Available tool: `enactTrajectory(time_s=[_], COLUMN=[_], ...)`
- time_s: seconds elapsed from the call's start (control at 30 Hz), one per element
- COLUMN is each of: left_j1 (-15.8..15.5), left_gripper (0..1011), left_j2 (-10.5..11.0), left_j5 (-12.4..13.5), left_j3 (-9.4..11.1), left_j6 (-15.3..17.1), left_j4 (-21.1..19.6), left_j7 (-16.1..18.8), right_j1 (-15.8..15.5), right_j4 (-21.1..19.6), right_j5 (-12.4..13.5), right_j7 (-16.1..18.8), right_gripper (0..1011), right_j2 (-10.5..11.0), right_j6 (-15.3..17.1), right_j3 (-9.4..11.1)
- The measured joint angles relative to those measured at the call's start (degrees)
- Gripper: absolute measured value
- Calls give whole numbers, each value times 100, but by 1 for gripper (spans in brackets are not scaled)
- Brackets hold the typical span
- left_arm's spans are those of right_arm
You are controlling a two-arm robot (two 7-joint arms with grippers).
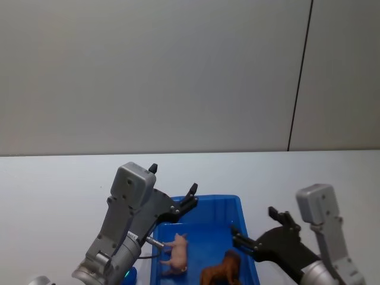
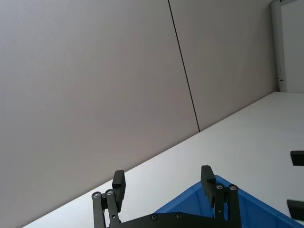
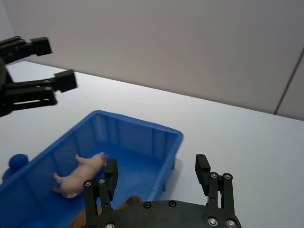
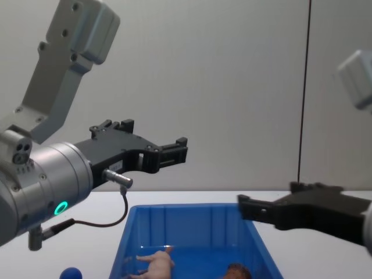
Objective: Pick up the two dolls from the table and place them into the box.
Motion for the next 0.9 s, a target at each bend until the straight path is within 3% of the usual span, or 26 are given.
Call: enactTrajectory(time_s=[0.5,0.9], left_j1=[0,78], left_gripper=[1001,1001], left_j2=[0,130], left_j5=[0,-126], left_j3=[0,-103], left_j6=[0,225], left_j4=[0,-104], left_j7=[0,62], right_j1=[-553,-724], right_j4=[-405,-519], right_j5=[235,329], right_j7=[-791,-1005], right_gripper=[1001,1001], right_j2=[411,535], right_j6=[-221,-305], right_j3=[281,373])
